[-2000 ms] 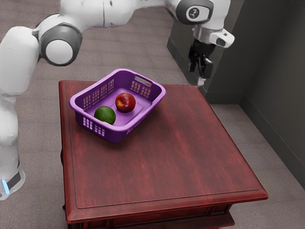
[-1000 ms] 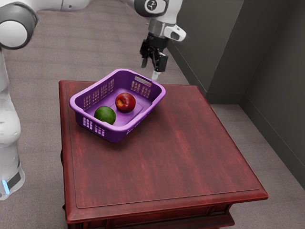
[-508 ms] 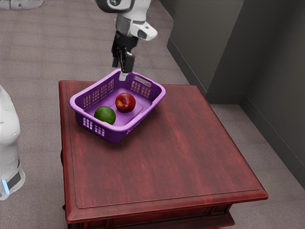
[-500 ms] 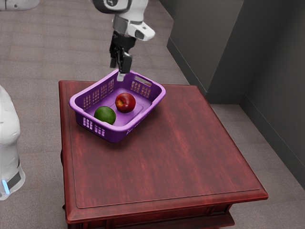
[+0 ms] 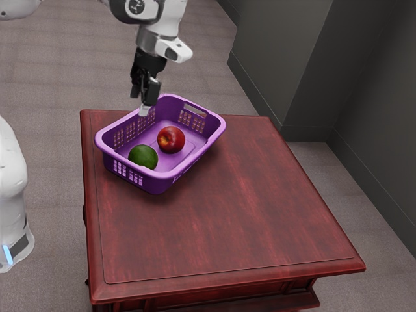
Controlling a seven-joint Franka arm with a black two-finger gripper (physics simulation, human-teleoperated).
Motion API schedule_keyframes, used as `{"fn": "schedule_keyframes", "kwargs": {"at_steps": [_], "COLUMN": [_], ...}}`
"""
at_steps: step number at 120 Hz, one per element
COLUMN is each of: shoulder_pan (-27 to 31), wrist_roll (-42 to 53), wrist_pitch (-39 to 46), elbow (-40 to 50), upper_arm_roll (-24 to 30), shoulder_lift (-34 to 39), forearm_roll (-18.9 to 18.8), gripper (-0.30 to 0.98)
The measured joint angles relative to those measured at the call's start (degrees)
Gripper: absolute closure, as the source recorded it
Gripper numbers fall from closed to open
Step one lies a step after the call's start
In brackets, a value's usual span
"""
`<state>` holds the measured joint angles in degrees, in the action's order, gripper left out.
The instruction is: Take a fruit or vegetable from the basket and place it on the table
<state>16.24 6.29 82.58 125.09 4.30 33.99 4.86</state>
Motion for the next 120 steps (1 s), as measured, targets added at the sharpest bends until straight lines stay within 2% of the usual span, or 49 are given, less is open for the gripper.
{"fn": "schedule_keyframes", "kwargs": {"at_steps": [17,32,61,91,120], "shoulder_pan": [-0.75,-1.25,-1.99,-2.11,-2.05], "wrist_roll": [0.56,4.69,12.73,18.29,23.78], "wrist_pitch": [4.55,8.04,10.22,11.56,14.98], "elbow": [1.61,1.75,2.32,3.14,4.2], "upper_arm_roll": [-0.01,0.1,0.24,0.02,0.34], "shoulder_lift": [-0.75,-1.51,-2.4,-3.63,-8.04], "forearm_roll": [-0.02,-0.01,-1.97,-2.38,-0.32], "gripper": [0.0,0.0,0.0,0.0,0.0]}}
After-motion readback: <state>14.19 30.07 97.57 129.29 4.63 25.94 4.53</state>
